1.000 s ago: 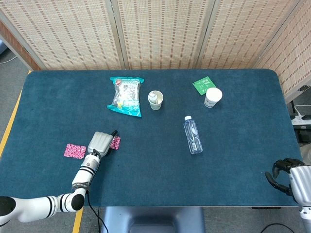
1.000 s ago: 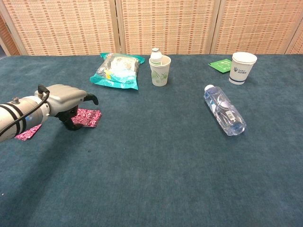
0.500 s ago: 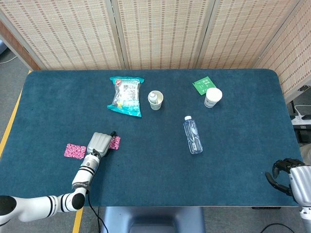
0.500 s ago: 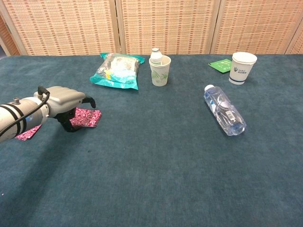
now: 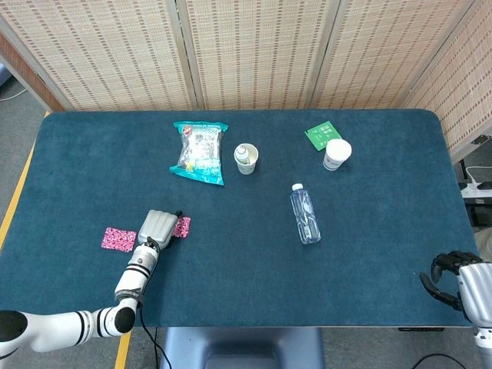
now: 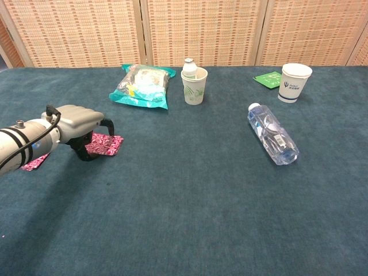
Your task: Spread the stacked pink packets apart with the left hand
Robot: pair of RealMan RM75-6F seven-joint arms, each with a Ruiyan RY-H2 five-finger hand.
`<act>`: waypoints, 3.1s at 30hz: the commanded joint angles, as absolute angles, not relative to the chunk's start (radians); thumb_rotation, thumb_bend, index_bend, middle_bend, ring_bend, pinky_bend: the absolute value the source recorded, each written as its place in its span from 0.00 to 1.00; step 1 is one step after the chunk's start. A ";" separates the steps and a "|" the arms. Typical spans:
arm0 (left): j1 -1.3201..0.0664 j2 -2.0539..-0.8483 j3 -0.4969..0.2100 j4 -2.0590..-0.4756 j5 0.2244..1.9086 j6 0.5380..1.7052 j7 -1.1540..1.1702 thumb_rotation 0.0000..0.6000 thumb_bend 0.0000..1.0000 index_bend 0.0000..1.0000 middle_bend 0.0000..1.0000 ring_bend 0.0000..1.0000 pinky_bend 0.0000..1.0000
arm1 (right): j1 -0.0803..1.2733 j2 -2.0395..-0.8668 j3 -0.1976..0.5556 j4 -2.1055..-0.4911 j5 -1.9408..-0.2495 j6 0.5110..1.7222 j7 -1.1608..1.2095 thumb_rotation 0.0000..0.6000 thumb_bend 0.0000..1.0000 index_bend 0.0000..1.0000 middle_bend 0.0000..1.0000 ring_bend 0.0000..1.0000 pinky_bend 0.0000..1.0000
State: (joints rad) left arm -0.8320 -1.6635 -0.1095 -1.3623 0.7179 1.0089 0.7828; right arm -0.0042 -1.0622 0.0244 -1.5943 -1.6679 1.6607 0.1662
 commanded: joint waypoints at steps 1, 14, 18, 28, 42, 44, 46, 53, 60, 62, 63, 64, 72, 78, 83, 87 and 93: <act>-0.827 -1.668 -0.108 -1.358 0.739 1.024 0.775 1.00 0.35 0.31 1.00 1.00 1.00 | -0.004 -1.062 0.024 -1.595 -1.668 1.661 0.166 1.00 0.24 0.74 0.68 0.56 0.58; -0.788 -1.635 -0.085 -1.400 0.815 1.069 0.752 1.00 0.36 0.51 1.00 1.00 1.00 | -0.004 -1.064 0.024 -1.595 -1.669 1.659 0.161 1.00 0.24 0.74 0.68 0.56 0.58; -0.774 -1.612 -0.073 -1.427 0.832 1.092 0.766 1.00 0.35 0.52 1.00 1.00 1.00 | -0.004 -1.063 0.023 -1.595 -1.668 1.658 0.161 1.00 0.25 0.74 0.68 0.56 0.58; -0.691 -1.510 -0.010 -1.531 0.907 1.182 0.764 1.00 0.36 0.53 1.00 1.00 1.00 | -0.003 -1.061 0.024 -1.598 -1.666 1.656 0.163 1.00 0.24 0.74 0.68 0.56 0.58; -0.536 -1.385 0.092 -1.604 0.980 1.271 0.727 1.00 0.36 0.53 1.00 1.00 1.00 | -0.003 -1.061 0.021 -1.599 -1.668 1.654 0.161 1.00 0.24 0.74 0.68 0.56 0.58; -0.520 -1.375 0.099 -1.607 0.984 1.270 0.717 1.00 0.36 0.53 1.00 1.00 1.00 | -0.003 -1.063 0.023 -1.598 -1.668 1.656 0.157 1.00 0.24 0.74 0.68 0.56 0.58; -0.507 -1.371 0.102 -1.604 0.989 1.271 0.710 1.00 0.36 0.53 1.00 1.00 1.00 | -0.003 -1.065 0.022 -1.597 -1.668 1.654 0.154 1.00 0.24 0.74 0.68 0.56 0.58; -0.458 -1.368 0.114 -1.598 1.003 1.271 0.689 1.00 0.36 0.53 1.00 1.00 1.00 | -0.004 -1.067 0.023 -1.598 -1.667 1.656 0.149 1.00 0.25 0.74 0.68 0.56 0.58; -0.421 -1.369 0.120 -1.592 1.025 1.271 0.673 1.00 0.36 0.53 1.00 1.00 1.00 | -0.004 -1.068 0.020 -1.598 -1.670 1.654 0.144 1.00 0.24 0.74 0.68 0.56 0.58; -0.412 -1.374 0.119 -1.588 1.024 1.263 0.669 1.00 0.36 0.52 1.00 1.00 1.00 | -0.005 -1.069 0.021 -1.597 -1.670 1.657 0.143 1.00 0.25 0.74 0.68 0.56 0.58; -0.409 -1.376 0.119 -1.584 1.023 1.258 0.667 1.00 0.36 0.52 1.00 1.00 1.00 | -0.005 -1.070 0.021 -1.597 -1.670 1.656 0.142 1.00 0.24 0.74 0.68 0.56 0.58; -0.407 -1.378 0.118 -1.581 1.022 1.253 0.667 1.00 0.36 0.51 1.00 1.00 1.00 | -0.004 -1.070 0.020 -1.597 -1.670 1.655 0.141 1.00 0.24 0.74 0.68 0.56 0.58; -0.395 -1.382 0.096 -1.576 1.028 1.239 0.665 1.00 0.36 0.40 1.00 1.00 1.00 | -0.003 -1.071 0.021 -1.599 -1.668 1.653 0.137 1.00 0.24 0.74 0.68 0.56 0.58; -0.388 -1.374 0.088 -1.593 1.023 1.225 0.673 1.00 0.35 0.34 1.00 1.00 1.00 | -0.004 -1.070 0.020 -1.599 -1.670 1.655 0.139 1.00 0.24 0.74 0.68 0.56 0.58; -0.385 -1.374 0.081 -1.595 1.010 1.214 0.683 1.00 0.35 0.33 1.00 1.00 1.00 | -0.005 -1.070 0.021 -1.598 -1.670 1.656 0.141 1.00 0.24 0.74 0.68 0.56 0.58; -0.382 -1.373 0.074 -1.599 1.005 1.206 0.684 1.00 0.33 0.31 1.00 1.00 1.00 | -0.004 -1.070 0.021 -1.599 -1.669 1.654 0.138 1.00 0.24 0.74 0.68 0.56 0.58; -0.377 -1.363 0.065 -1.619 0.999 1.192 0.664 1.00 0.27 0.27 1.00 1.00 1.00 | -0.004 -1.071 0.021 -1.598 -1.669 1.655 0.139 1.00 0.25 0.74 0.68 0.56 0.58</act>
State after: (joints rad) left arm -0.3785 -1.3654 0.0671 -1.6155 0.9997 1.1944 0.6681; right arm -0.0044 -1.0707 0.0209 -1.5975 -1.6692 1.6547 0.1386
